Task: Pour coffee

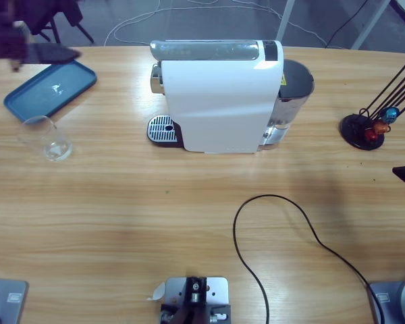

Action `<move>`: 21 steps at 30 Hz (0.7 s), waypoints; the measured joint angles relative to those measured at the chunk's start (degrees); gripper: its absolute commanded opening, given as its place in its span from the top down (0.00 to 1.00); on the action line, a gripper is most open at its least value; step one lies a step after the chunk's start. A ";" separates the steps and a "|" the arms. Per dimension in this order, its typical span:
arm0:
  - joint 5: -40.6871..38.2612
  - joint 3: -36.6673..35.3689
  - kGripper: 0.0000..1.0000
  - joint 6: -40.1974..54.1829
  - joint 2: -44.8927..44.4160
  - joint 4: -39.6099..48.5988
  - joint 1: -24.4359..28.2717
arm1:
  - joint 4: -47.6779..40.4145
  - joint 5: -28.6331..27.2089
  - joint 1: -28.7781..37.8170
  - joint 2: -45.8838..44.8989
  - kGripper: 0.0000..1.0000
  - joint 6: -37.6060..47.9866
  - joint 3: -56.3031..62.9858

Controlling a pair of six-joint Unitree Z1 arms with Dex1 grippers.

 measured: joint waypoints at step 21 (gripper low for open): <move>-26.87 -7.07 0.27 -2.92 18.62 -3.58 5.45 | 0.00 -0.03 0.00 0.12 0.00 0.17 -0.03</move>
